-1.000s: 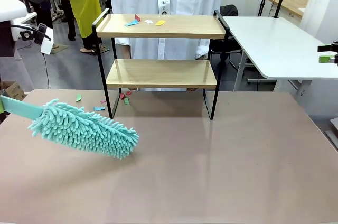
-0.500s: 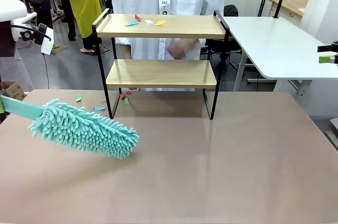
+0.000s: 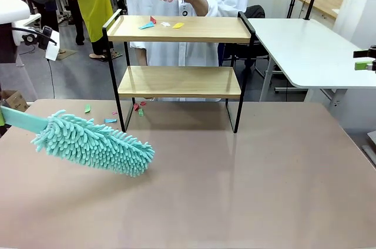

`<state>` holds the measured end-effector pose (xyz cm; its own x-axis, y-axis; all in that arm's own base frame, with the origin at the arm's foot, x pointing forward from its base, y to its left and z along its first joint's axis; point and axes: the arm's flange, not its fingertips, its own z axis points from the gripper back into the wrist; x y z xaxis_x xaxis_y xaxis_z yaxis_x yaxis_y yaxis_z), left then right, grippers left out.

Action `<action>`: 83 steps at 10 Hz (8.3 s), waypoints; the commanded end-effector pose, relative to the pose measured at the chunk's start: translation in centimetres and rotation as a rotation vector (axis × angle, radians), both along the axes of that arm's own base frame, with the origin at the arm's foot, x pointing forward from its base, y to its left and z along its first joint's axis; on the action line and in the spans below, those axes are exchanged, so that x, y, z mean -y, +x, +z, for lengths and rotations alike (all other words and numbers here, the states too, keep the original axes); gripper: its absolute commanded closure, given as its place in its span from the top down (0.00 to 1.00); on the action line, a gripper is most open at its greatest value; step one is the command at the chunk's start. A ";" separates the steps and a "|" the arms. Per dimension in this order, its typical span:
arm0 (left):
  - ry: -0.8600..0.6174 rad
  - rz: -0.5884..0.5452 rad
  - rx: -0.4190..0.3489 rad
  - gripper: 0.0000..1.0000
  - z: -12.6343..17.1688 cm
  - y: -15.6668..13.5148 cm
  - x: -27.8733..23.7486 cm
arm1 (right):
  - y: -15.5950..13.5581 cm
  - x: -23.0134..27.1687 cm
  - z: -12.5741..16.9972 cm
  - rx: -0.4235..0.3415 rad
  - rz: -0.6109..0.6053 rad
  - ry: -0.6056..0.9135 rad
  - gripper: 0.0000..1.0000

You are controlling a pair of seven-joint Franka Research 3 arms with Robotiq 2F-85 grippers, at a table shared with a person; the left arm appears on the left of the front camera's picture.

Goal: Clean the shelf.
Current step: Clean the specific section of the Shelf indicated by the human with the Duster.

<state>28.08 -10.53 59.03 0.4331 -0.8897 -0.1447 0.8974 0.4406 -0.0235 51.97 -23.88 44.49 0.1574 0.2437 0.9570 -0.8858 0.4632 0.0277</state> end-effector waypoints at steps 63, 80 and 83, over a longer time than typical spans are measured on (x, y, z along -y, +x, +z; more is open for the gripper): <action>0.256 0.957 0.683 0.13 5.9 9.7 22.4 | 0.1 -0.2 0.2 0.005 -0.004 -0.007 1.00; -0.020 0.720 0.829 0.13 9.9 3.6 13.9 | 0.1 -0.2 0.2 0.005 -0.004 -0.007 1.00; -0.160 0.521 0.730 0.13 12.8 1.9 8.8 | 0.1 -0.2 0.2 0.005 -0.004 -0.007 1.00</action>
<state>30.91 -21.29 71.72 0.7555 -0.4747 0.4516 0.3154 0.8676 0.3844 51.99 -23.86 44.49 0.1571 0.2436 0.9571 -0.8860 0.4628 0.0276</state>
